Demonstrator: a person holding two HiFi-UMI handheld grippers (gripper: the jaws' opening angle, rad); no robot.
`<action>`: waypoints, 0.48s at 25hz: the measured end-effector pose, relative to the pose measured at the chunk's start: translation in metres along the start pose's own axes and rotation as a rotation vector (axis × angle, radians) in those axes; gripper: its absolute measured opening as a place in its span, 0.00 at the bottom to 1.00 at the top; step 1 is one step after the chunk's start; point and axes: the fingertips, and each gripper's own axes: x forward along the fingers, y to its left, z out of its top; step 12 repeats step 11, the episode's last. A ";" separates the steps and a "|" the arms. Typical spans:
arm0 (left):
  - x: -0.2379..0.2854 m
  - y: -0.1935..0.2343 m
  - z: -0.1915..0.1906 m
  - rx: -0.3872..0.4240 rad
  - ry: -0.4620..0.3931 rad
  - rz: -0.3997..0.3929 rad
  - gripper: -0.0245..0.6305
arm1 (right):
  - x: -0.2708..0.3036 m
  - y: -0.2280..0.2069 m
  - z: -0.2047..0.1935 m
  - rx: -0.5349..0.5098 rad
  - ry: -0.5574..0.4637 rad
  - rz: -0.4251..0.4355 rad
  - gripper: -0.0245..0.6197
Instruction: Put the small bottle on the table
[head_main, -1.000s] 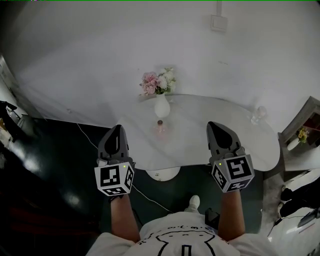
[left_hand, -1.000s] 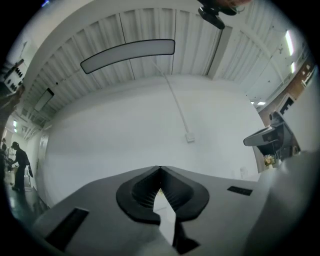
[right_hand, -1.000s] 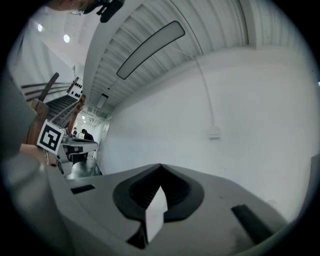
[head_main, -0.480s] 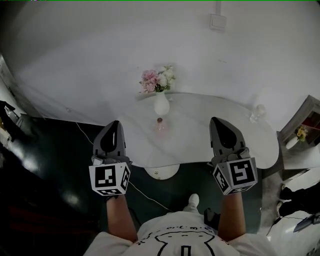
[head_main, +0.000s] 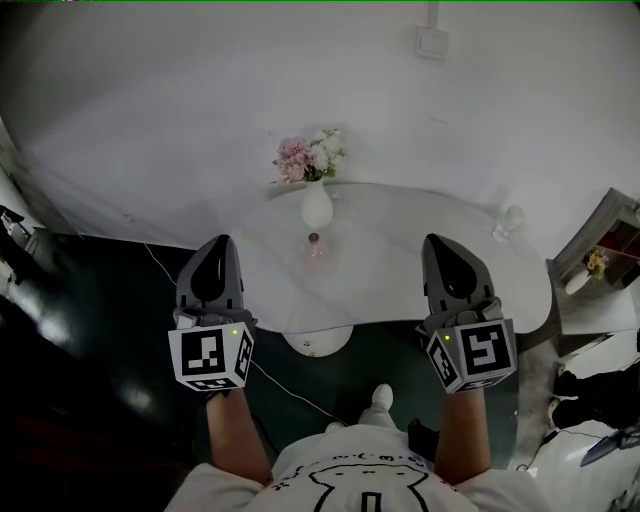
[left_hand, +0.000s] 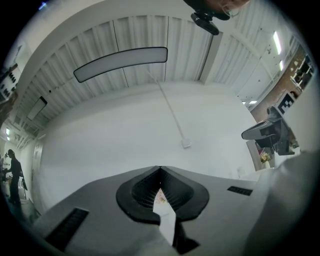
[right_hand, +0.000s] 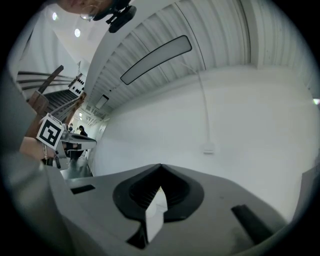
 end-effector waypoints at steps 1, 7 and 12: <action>0.000 -0.001 0.000 -0.001 0.000 -0.003 0.04 | -0.001 -0.001 -0.001 0.000 0.001 -0.003 0.03; 0.000 0.003 -0.006 0.018 0.010 0.005 0.04 | -0.002 0.000 -0.002 0.011 -0.003 -0.001 0.03; 0.002 0.006 -0.006 0.021 0.007 0.004 0.04 | 0.002 0.003 -0.002 -0.006 -0.001 0.002 0.03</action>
